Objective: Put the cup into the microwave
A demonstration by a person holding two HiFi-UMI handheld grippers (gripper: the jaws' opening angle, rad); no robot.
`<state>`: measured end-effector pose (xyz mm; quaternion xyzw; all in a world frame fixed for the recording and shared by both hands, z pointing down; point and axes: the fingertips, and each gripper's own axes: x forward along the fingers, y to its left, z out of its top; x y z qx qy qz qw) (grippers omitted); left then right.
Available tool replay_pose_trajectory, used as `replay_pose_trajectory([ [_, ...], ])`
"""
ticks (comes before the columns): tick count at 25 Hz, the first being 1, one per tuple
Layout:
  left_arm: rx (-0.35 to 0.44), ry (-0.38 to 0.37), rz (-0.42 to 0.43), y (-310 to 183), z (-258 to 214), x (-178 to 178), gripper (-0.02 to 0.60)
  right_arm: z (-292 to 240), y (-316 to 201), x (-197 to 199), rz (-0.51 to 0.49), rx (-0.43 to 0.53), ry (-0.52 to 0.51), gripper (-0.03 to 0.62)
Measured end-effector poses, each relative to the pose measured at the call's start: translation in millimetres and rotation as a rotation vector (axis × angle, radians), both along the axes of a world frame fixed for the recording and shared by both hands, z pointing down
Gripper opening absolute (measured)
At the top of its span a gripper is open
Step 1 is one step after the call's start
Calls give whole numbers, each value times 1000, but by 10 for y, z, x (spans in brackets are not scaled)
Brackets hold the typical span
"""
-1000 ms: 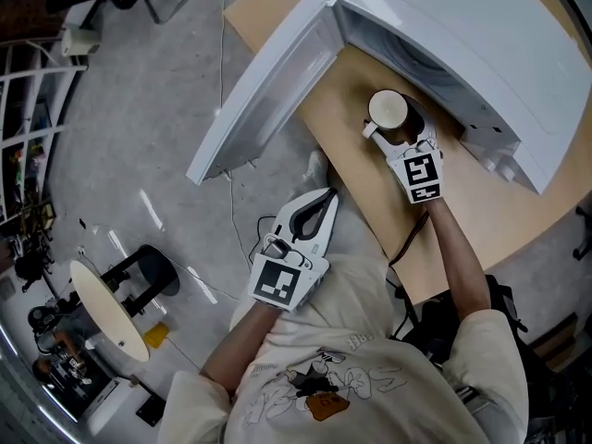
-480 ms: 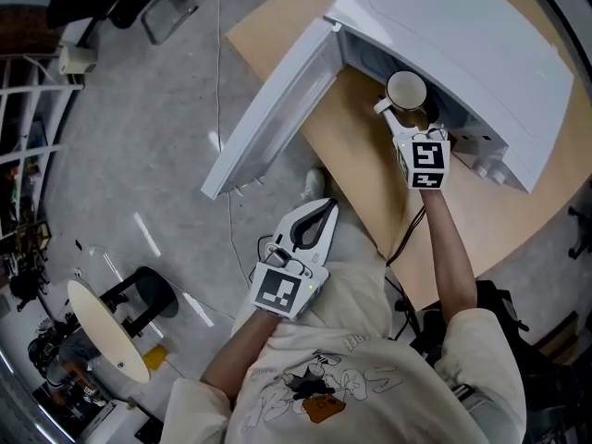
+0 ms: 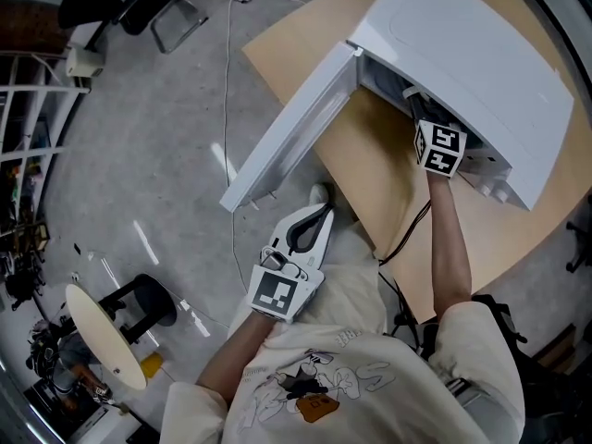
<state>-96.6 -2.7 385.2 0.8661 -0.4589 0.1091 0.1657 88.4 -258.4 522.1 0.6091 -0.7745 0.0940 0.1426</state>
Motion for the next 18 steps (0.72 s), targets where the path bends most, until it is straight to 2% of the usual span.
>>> replay_pose_trajectory([
  [5,-16,24,-11,-32,4,-62,3,97,-44,56,39,-21,-4,387],
  [10,-74,16,21,32,133,-25,3,123,-36,56,45,-7,8,387],
  [14,-59,39,36,-2,104,61,3,140,-41,67,48,-17,5,388],
  [18,-97,3,48,66,186,10,3,135,-34,68,48,-20,3,385],
])
